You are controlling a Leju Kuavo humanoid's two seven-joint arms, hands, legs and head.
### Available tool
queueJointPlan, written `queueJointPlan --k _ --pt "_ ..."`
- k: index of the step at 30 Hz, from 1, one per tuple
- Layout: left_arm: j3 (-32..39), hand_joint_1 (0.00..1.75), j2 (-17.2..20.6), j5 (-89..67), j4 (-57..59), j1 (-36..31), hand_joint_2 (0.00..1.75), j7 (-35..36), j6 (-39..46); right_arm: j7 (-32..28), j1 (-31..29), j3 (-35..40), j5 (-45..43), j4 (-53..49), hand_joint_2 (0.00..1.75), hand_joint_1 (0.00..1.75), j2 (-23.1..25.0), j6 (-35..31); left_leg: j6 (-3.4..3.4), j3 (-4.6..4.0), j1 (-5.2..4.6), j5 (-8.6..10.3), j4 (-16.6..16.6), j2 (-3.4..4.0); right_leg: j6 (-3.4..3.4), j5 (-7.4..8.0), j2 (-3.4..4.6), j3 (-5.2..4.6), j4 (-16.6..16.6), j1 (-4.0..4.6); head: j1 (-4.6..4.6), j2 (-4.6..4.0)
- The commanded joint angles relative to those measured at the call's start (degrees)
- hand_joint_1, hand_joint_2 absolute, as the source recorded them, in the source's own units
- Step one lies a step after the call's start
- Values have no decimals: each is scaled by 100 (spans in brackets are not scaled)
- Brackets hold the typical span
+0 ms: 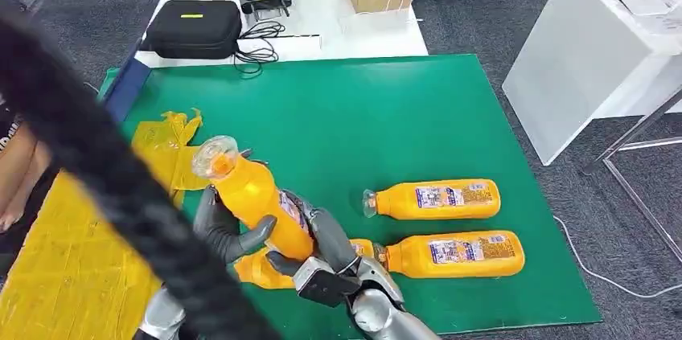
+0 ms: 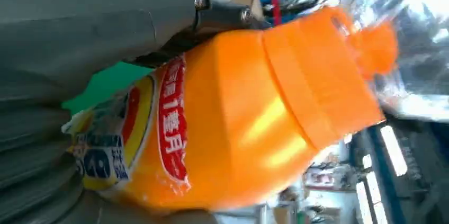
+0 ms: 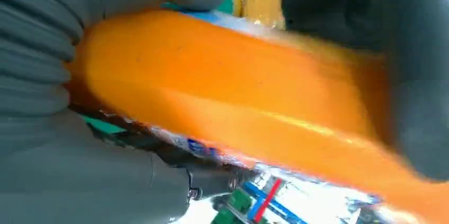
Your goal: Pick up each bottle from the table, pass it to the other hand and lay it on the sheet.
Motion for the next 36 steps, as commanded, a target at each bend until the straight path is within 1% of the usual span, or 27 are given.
queueJointPlan --k 1,3,4,5,6,8,10,11,13,15,17,19,20,22,23,25,33,34,35,36 --pt "104 175 127 -65 202 -157 175 -6 99 -14 -6 180 31 -379 175 0 -222 -129 0 3 2 -3 0 3 -3 -2 -2 4 -2 3 0 0" --pt "210 175 182 -645 106 -138 175 -105 706 6 89 87 68 -565 175 0 -251 -303 -1 10 7 -6 0 4 -4 -3 -3 13 -7 8 0 0" --pt "303 175 297 -1424 59 -181 175 -99 1395 75 171 9 196 -765 175 0 -326 -459 -2 13 9 -8 2 5 -5 -4 -4 17 -8 11 0 0" --pt "427 175 405 -2117 45 -241 175 74 1853 141 307 -107 364 -1064 175 0 -417 -602 -1 3 1 -1 0 -1 -2 -2 -7 4 -2 2 0 0" --pt "528 175 488 -2487 55 -286 175 192 2003 188 401 -200 461 -1259 175 0 -480 -647 -2 4 6 -4 1 -3 -4 -4 -11 9 -4 7 0 0" --pt "792 175 685 -3978 89 -314 175 573 2548 348 615 -455 798 -1667 175 0 -585 -720 -2 6 7 -5 3 -7 -5 -6 -14 11 -3 8 0 0" --pt "910 175 692 -4011 45 -279 175 543 2470 371 667 -527 829 -1755 175 0 -595 -649 -1 3 0 -1 -1 -3 -2 -3 -7 2 0 0 0 0" --pt "906 175 759 -4494 64 -279 175 652 2625 377 689 -567 915 -1763 175 0 -584 -672 -2 8 7 -5 2 -3 -5 -5 -11 12 -4 8 0 0" --pt "1022 175 970 -5955 93 -284 175 1227 3022 535 761 -628 1273 -1876 175 0 -662 -716 0 3 4 -4 2 -1 -3 -4 -8 6 -2 5 0 0" --pt "1172 175 1175 -7146 240 -327 175 1691 3152 661 813 -683 1467 -1990 175 0 -732 -662 -1 8 8 -6 2 1 -4 -4 -7 12 -5 10 0 0" --pt "1199 175 1233 -7782 403 -377 175 1920 3200 694 830 -718 1506 -2047 175 0 -742 -605 -1 7 6 -5 1 6 -4 -2 -1 8 -4 7 0 0" --pt "1128 175 1314 -8775 801 -505 175 2333 3161 771 783 -699 1563 -2057 175 0 -770 -472 -2 10 10 -7 2 4 -6 -3 -6 14 -6 12 0 0" --pt "965 175 1343 -9293 1220 -649 175 2562 3090 850 693 -640 1627 -1997 175 0 -791 -333 -3 12 11 -5 1 4 -7 -2 -7 15 -6 12 0 0" --pt "864 175 1283 -9471 1760 -811 175 2734 2983 1034 549 -494 1811 -1859 175 0 -866 -97 -1 9 1 2 -6 -6 -3 -1 -12 9 -5 2 0 0" --pt "649 175 1284 -9494 2409 -1039 175 2950 2985 1170 429 -366 1950 -1710 175 0 -925 30 -1 15 3 4 -9 -8 -4 1 -15 17 -11 4 0 0" --pt "599 175 1275 -9494 2642 -1118 175 2993 3134 1170 395 -349 1947 -1644 175 0 -927 41 0 16 1 5 -10 -7 -2 2 -13 18 -10 2 0 0" --pt "608 175 1287 -9487 2533 -1099 175 2998 3100 1180 398 -321 1968 -1674 175 0 -957 56 -1 15 5 6 -9 -2 -3 4 -11 18 -14 6 0 0" --pt "84 175 1514 -9494 2861 -1297 175 3342 2478 1286 273 -171 2093 -1595 175 0 -1044 216 -3 9 1 5 -5 -1 -1 0 -9 11 -6 2 0 0" --pt "66 175 1406 -9494 3605 -1521 175 3308 2350 1321 113 -31 2148 -1452 175 0 -1088 349 -5 13 9 -1 -1 2 -4 -2 -7 17 -9 10 2 0" --pt "39 175 1273 -9494 4480 -1826 175 3347 2457 1362 -33 118 2209 -1311 175 0 -1145 451 -4 11 3 5 -5 -2 -2 1 -8 14 -7 4 0 0"
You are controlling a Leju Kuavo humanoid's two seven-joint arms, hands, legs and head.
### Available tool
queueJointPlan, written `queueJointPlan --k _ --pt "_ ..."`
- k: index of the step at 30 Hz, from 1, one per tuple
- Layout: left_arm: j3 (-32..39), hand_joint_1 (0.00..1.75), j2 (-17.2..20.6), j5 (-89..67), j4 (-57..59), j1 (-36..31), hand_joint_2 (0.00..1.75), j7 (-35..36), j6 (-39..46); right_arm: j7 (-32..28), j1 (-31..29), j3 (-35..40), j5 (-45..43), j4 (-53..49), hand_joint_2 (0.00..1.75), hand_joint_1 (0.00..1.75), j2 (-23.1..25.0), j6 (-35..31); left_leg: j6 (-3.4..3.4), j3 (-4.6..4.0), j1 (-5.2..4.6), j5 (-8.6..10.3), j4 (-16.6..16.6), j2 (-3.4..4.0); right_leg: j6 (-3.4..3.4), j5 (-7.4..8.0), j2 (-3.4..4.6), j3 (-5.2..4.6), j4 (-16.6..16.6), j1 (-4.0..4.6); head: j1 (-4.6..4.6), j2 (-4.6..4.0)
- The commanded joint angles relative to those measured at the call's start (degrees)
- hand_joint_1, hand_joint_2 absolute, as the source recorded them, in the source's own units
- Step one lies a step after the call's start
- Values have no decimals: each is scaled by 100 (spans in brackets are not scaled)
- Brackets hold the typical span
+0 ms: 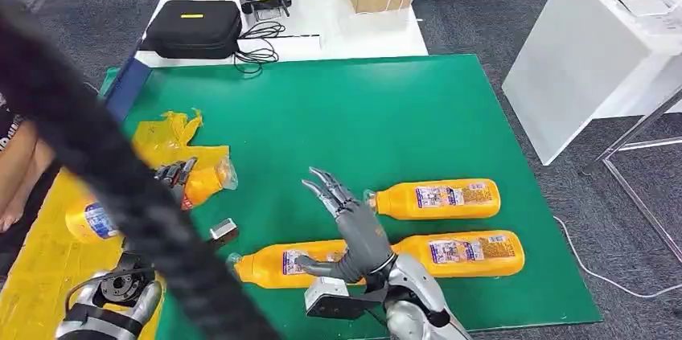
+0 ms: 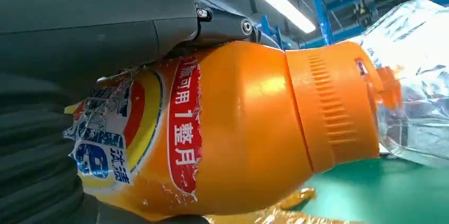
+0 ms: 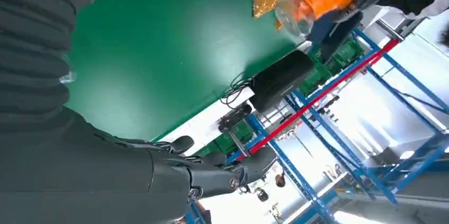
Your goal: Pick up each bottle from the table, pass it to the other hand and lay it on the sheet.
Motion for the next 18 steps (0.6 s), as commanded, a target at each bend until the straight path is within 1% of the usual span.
queueJointPlan --k 1,2,4,9,13,14,15,16,18 --pt "-823 175 16 -5 3276 -1321 175 365 -483 246 -771 707 282 704 175 0 -463 478 -2 17 7 -1 -6 -2 -5 1 -9 23 -12 9 -2 0" --pt "-726 175 -92 82 3778 -1516 175 295 -347 255 -839 785 292 773 175 0 -495 494 -1 18 1 3 -10 -4 -3 2 -9 22 -11 2 -2 0" --pt "-415 175 -264 442 4300 -1781 175 222 -241 289 -919 911 316 898 175 0 -554 572 -1 14 5 6 -8 -5 -3 6 -11 18 -12 6 0 0" --pt "2 175 -449 683 4548 -1910 175 299 66 448 -1089 1166 392 1171 175 0 -689 734 -1 10 7 13 -4 -7 -17 13 -11 15 -8 6 -2 0" --pt "106 175 -481 725 4599 -1911 175 257 124 467 -1172 1283 419 1339 175 0 -762 783 -1 14 13 11 -4 5 -17 19 -4 23 -17 14 -2 0" --pt "120 175 -485 720 4606 -1906 175 248 149 468 -1191 1306 419 1375 175 0 -766 790 -1 10 6 13 -3 -2 -15 16 -8 16 -9 7 -2 0" --pt "174 93 -498 719 4573 -1876 175 226 310 482 -1232 1365 421 1425 175 0 -796 816 -1 10 13 12 -2 0 -17 18 -11 21 -14 14 -2 0" --pt "202 23 -504 737 4549 -1855 175 210 399 499 -1242 1381 423 1451 175 0 -811 841 0 9 6 14 -4 -4 -14 18 -10 16 -10 7 -2 0" --pt "202 23 -504 737 4549 -1855 175 210 399 499 -1242 1381 423 1451 175 0 -811 841 0 9 3 14 -3 -1 -13 17 -6 14 -5 4 -2 0"
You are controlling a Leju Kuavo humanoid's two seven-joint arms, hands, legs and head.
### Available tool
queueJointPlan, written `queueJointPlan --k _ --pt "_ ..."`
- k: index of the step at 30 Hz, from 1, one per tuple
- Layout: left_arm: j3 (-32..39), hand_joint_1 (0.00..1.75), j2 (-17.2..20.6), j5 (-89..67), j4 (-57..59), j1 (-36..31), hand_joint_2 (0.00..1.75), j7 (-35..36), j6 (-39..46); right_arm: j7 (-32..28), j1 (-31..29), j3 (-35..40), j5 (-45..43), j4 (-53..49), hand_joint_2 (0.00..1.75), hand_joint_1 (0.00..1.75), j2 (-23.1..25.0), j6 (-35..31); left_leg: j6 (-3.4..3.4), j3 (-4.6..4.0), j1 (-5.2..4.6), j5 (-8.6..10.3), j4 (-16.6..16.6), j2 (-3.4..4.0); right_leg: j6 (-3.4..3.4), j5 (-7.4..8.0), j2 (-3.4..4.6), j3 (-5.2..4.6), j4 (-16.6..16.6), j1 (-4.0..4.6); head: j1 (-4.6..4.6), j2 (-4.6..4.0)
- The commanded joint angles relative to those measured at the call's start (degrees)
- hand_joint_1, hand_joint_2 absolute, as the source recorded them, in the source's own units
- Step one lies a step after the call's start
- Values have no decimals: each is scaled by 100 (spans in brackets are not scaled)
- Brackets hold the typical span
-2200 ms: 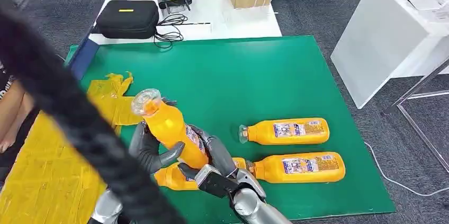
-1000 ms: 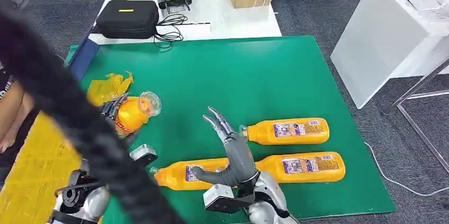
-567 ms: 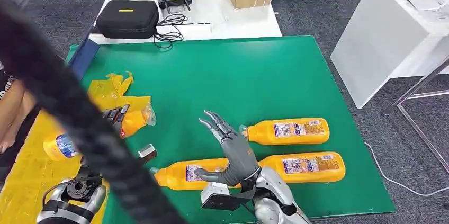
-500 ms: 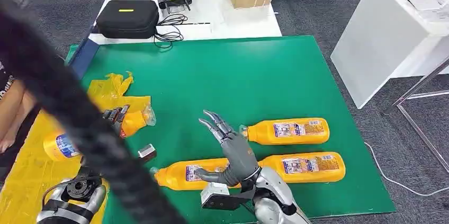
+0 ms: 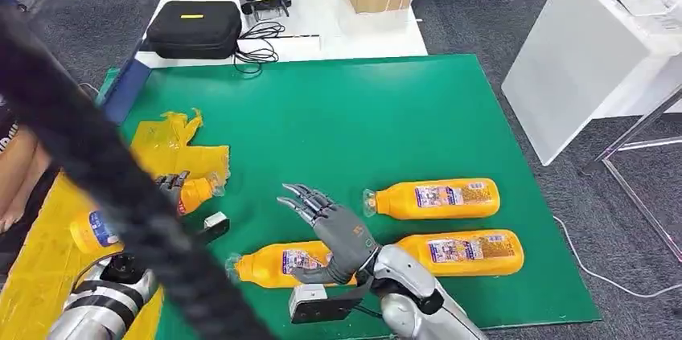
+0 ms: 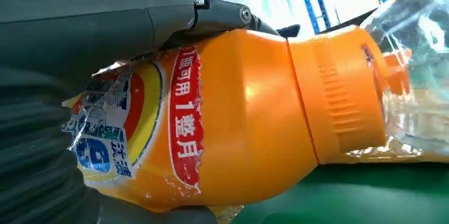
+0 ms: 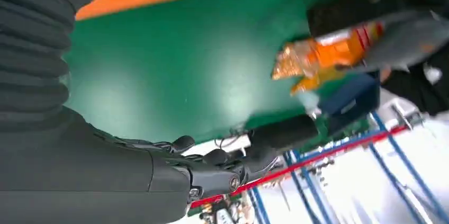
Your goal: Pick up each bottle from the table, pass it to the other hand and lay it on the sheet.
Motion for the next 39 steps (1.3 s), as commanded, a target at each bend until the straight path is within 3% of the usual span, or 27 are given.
queueJointPlan --k 1,2,10,19,31,34,39 --pt "298 23 -277 27 775 -202 175 -48 218 53 -416 458 5 710 175 0 -313 91 0 9 5 -2 -2 6 -2 2 1 12 -9 6 0 0" --pt "311 0 -280 32 746 -171 175 -67 287 75 -432 473 2 728 175 0 -325 130 0 8 4 -1 -2 5 -2 1 0 9 -7 4 0 0" --pt "555 0 -379 253 608 5 175 -498 642 392 -618 725 133 978 175 0 -562 333 2 15 10 -4 -3 13 -1 3 2 20 -17 11 0 0" --pt "581 0 -792 1257 -302 558 175 -1476 790 775 -623 831 315 1219 175 0 -567 402 2 7 -4 0 -3 -1 1 -1 -5 10 -6 -4 0 0" --pt "556 0 -773 1350 -407 601 175 -1519 755 791 -627 845 323 1232 175 0 -568 411 -1 3 3 -2 1 4 -2 1 -2 6 -6 3 0 0" --pt "574 0 -871 2108 -949 873 175 -2136 789 1041 -577 855 535 1270 175 0 -585 403 -1 5 8 -4 3 0 -3 -1 -7 11 -8 6 0 0" --pt "362 0 -1032 4053 -3120 1936 175 -3400 137 1455 -522 876 1072 1520 175 0 -416 303 3 5 1 -4 -1 0 2 -2 -5 8 -8 0 0 0"
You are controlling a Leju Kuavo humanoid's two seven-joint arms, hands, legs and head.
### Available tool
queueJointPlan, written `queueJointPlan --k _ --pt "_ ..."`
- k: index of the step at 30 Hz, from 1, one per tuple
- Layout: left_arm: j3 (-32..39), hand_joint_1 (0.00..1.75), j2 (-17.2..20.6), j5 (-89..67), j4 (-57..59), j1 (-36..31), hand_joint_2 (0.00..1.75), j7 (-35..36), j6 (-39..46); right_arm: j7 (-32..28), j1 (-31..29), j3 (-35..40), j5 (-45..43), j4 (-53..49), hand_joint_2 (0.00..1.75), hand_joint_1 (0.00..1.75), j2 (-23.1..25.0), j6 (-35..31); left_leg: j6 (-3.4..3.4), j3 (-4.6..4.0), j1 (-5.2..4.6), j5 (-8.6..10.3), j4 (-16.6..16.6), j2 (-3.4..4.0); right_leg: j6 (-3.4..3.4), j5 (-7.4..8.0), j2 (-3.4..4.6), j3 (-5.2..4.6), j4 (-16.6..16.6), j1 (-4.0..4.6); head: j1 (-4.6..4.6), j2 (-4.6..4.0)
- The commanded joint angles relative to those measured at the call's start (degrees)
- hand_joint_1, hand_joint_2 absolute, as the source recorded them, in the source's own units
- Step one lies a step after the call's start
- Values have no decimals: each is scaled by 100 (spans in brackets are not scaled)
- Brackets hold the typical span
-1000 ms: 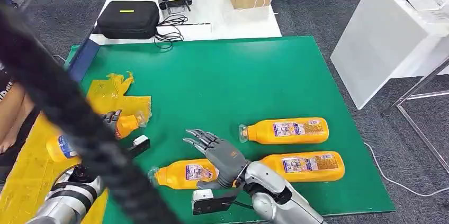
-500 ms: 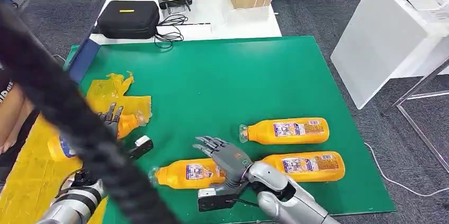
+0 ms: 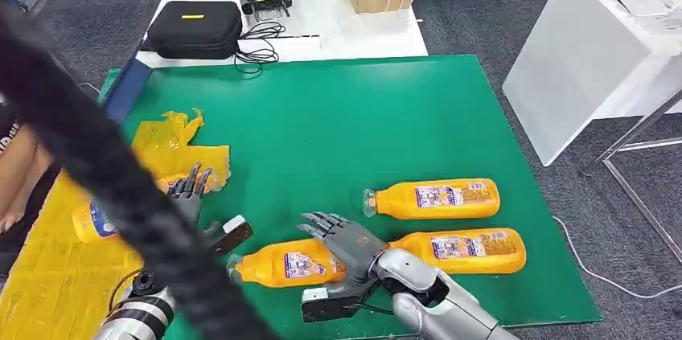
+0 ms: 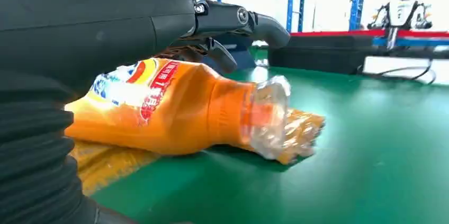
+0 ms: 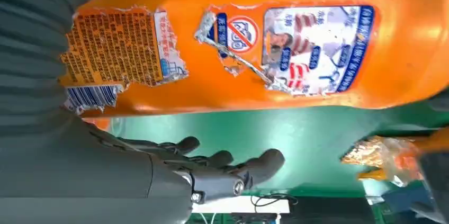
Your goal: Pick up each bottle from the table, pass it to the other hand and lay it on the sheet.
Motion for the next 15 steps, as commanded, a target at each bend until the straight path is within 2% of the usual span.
queueJointPlan --k 1,5,10,11,12,13,15 --pt "-213 0 -322 2387 -2890 1368 175 -1567 -771 631 -167 269 721 779 175 0 152 -57 3 7 2 -7 -1 4 0 -3 -2 11 -10 4 0 0" --pt "-491 0 -373 2582 -3687 1736 175 -1697 -860 915 -332 382 1127 1132 175 0 401 8 3 1 0 -10 2 14 0 -2 8 5 -7 3 0 0" --pt "-550 0 -357 2794 -3832 1777 175 -1824 -903 983 -382 390 1241 1273 175 0 491 18 0 5 5 -10 1 15 -5 1 6 9 -12 7 0 0" --pt "-587 0 -369 2925 -3947 1812 175 -1932 -930 1021 -406 401 1313 1348 175 21 529 61 1 2 0 -6 0 9 -3 0 2 4 -8 1 0 0" --pt "-623 0 -386 3019 -4130 1877 175 -1976 -946 1054 -449 426 1370 1449 175 66 571 104 0 3 5 -7 1 15 -6 3 6 5 -11 7 0 0" --pt "-678 0 -405 3165 -4404 1969 175 -2075 -948 1082 -502 439 1437 1607 175 134 647 146 0 3 7 -7 1 19 -6 3 9 3 -10 7 0 0" --pt "-753 0 -399 3441 -4787 2093 175 -2215 -1014 1079 -615 485 1473 1851 175 157 739 212 1 2 9 -7 2 21 -7 5 11 0 -9 7 0 0"
